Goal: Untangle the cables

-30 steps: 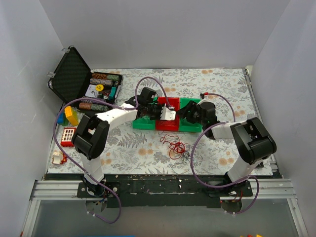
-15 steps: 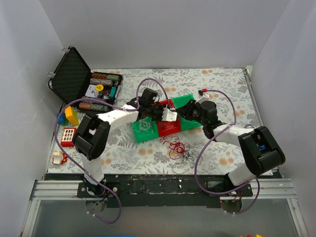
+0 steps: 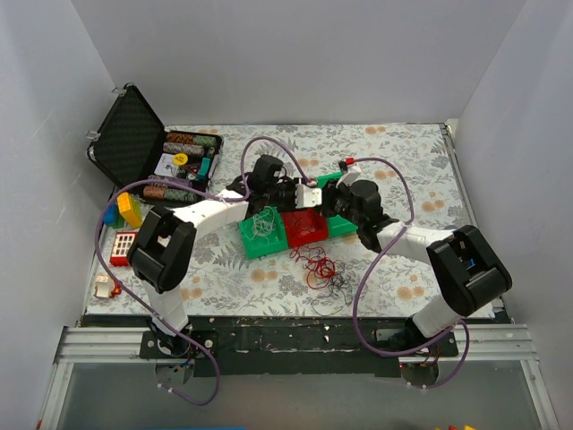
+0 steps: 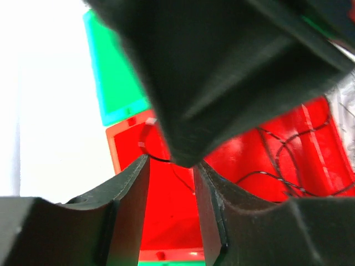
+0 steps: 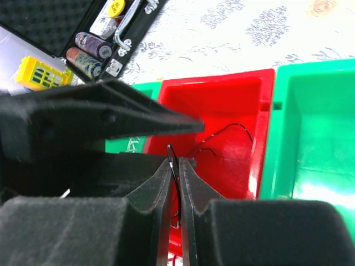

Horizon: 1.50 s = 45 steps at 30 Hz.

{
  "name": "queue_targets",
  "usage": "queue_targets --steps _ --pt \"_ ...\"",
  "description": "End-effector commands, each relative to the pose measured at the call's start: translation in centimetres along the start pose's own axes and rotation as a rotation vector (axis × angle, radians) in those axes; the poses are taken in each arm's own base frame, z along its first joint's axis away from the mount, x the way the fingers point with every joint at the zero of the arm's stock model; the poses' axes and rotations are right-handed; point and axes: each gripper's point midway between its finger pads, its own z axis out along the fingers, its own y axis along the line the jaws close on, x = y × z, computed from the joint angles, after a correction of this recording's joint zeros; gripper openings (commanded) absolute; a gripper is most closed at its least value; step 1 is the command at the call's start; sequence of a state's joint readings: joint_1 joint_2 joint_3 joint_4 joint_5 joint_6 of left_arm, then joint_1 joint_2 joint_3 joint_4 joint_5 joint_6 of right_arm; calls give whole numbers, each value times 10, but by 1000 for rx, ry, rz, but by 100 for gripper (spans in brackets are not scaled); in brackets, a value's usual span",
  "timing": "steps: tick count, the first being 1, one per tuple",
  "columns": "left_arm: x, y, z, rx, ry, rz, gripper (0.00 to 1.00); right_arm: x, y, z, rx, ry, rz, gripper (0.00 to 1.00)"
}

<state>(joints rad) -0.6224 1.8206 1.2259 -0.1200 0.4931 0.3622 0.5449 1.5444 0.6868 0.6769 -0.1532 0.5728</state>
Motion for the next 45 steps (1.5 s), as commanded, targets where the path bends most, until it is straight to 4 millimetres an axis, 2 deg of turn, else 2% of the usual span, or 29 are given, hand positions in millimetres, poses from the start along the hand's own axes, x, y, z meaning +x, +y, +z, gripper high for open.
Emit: queue_targets --steps 1,3,5,8,9,12,15,18,21,24,27,28,30,32,38,41,44,45 --pt "-42 78 -50 -263 -73 -67 40 -16 20 14 -66 -35 -74 15" --pt "-38 90 -65 -327 -42 -69 45 -13 19 19 -52 -21 -85 12" --pt "-40 111 -88 -450 -43 -57 46 -12 18 27 -31 -12 -96 9" --pt "-34 132 -122 -611 -39 -56 48 -3 17 39 -14 24 -112 6" --pt "-36 141 -138 -686 -48 -58 48 -1 18 44 -11 31 -122 6" --pt "-39 157 -169 -798 -87 -90 48 11 16 60 15 65 -150 4" --pt "-49 160 -185 -806 -134 -128 49 23 10 73 52 97 -171 3" --pt "-57 156 -189 -770 -157 -139 51 39 -2 84 106 157 -196 1" --pt "-60 153 -191 -749 -168 -173 51 44 -23 92 268 204 -228 1" --pt "-60 152 -191 -738 -163 -180 51 47 -30 97 365 226 -286 1" --pt "-59 149 -189 -725 -159 -182 51 48 -28 104 384 252 -325 1" --pt "-59 148 -188 -719 -160 -182 50 51 -30 105 396 270 -328 4" --pt "-59 146 -187 -706 -153 -175 50 51 -29 106 402 282 -324 14" --pt "-60 147 -188 -708 -153 -165 51 41 -25 103 405 263 -321 26" --pt "-59 141 -185 -674 -145 -177 53 4 3 94 350 191 -319 50" --pt "-58 134 -185 -649 -136 -187 54 -13 12 87 331 163 -314 57" --pt "-61 115 -183 -566 -131 -165 55 -32 26 78 291 123 -303 69" --pt "-64 98 -178 -483 -142 -159 55 -38 31 73 278 113 -302 71"
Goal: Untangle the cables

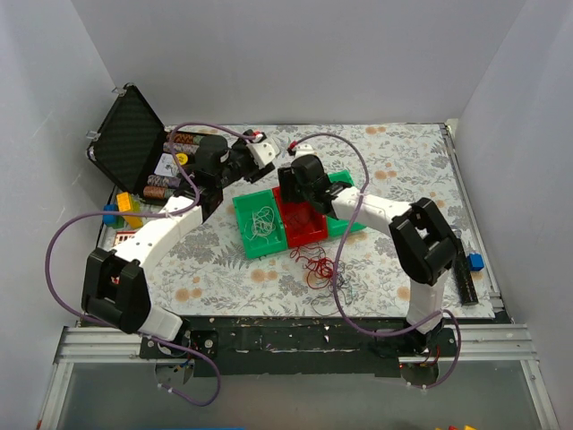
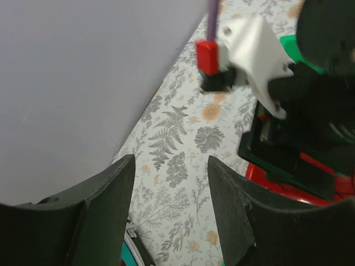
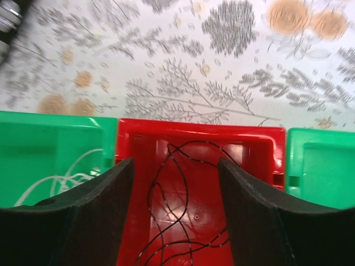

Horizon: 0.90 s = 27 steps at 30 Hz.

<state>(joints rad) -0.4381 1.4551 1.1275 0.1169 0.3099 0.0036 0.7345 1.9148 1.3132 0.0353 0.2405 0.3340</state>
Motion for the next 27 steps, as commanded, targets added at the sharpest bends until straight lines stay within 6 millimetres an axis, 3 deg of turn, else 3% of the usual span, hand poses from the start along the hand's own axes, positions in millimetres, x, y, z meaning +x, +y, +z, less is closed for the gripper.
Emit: queue_targets --steps 1,7,10,12,14,16,21,23,27 --pt "-35 -31 -35 201 -76 50 55 -68 14 -45 -77 -162 22 73" --pt "-22 -136 -96 576 -146 169 54 -82 6 -88 -113 -235 46 78" --pt "-6 -186 -113 689 -165 234 52 -72 -7 -109 -103 -268 62 74" --pt "5 -208 -114 744 -170 271 51 -59 -12 -122 -112 -277 55 72" --pt "12 -221 -109 778 -175 252 50 -42 -15 -132 -141 -285 50 69" --pt "20 -228 -99 808 -168 244 49 -9 -23 -137 -150 -247 44 66" --pt "43 -243 -78 877 -142 267 45 53 -29 -152 -210 -163 52 49" --pt "49 -250 -75 895 -144 288 45 73 -31 -158 -230 -148 66 49" --pt "60 -255 -61 859 -144 353 45 101 -31 -167 -290 -139 75 57"
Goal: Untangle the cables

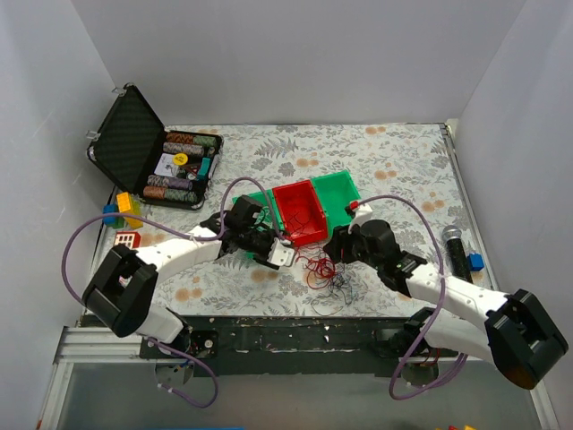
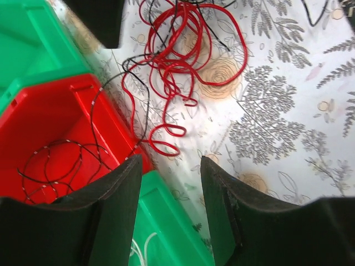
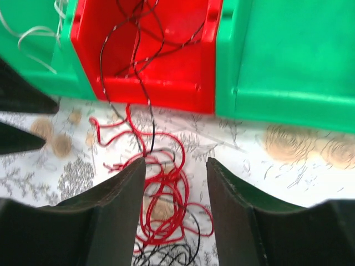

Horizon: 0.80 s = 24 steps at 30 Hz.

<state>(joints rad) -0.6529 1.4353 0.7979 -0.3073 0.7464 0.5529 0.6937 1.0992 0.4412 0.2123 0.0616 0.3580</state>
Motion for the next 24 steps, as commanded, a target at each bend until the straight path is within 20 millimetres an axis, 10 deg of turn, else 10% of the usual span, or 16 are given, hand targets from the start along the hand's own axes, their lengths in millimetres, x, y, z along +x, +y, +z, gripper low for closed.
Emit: queue_targets --steps 1,13,24 --pt "-8 27 9 -85 -16 159 45 -5 20 -11 -131 -75 13 58" --pt "42 66 27 -184 145 185 42 52 15 -10 -151 146 1 30" --pt "29 96 13 -260 154 186 40 83 9 -15 -90 299 -46 5"
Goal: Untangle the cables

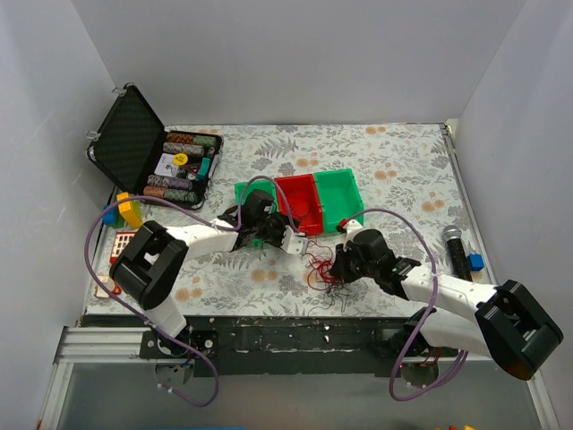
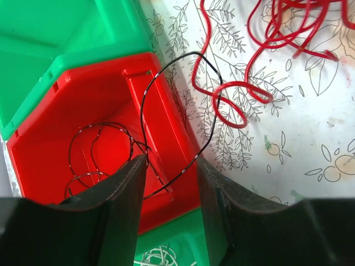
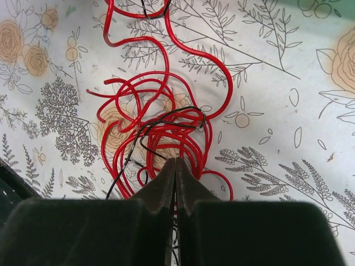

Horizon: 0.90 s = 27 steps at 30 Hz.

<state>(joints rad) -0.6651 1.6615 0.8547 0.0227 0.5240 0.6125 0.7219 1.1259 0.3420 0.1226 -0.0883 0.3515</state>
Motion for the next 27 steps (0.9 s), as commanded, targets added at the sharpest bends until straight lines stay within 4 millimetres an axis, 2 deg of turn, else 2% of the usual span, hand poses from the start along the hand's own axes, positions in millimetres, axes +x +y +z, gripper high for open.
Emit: queue_targets --steps 1,4,7,10,13,15,17,21,24,27 --pt "-13 32 -15 -78 -4 20 40 2 5 -2 4 57 -43 1" --pt "-18 35 -21 -92 -9 31 40 10 7 -4 -12 80 -49 1" --pt "-20 39 -23 -101 -12 25 40 1 8 -8 -6 39 -48 2" --pt "-33 53 -28 -131 -40 -2 40 -13 10 -11 3 2 -42 13" --pt "-53 73 -40 -163 -85 -60 40 -32 13 -17 13 -64 -30 34" --pt "-69 69 -49 -134 -133 -77 42 -45 15 -23 16 -116 -29 37" --pt "-86 55 -57 -86 -192 -61 45 -59 19 -31 4 -175 -24 37" --pt "-122 15 -68 23 -305 10 51 -80 10 -44 64 -264 9 33" --pt "-156 -16 -65 117 -392 64 54 -76 2 -46 105 -248 38 28" --pt "-179 -52 -54 254 -453 109 55 -79 -5 -47 148 -260 68 20"
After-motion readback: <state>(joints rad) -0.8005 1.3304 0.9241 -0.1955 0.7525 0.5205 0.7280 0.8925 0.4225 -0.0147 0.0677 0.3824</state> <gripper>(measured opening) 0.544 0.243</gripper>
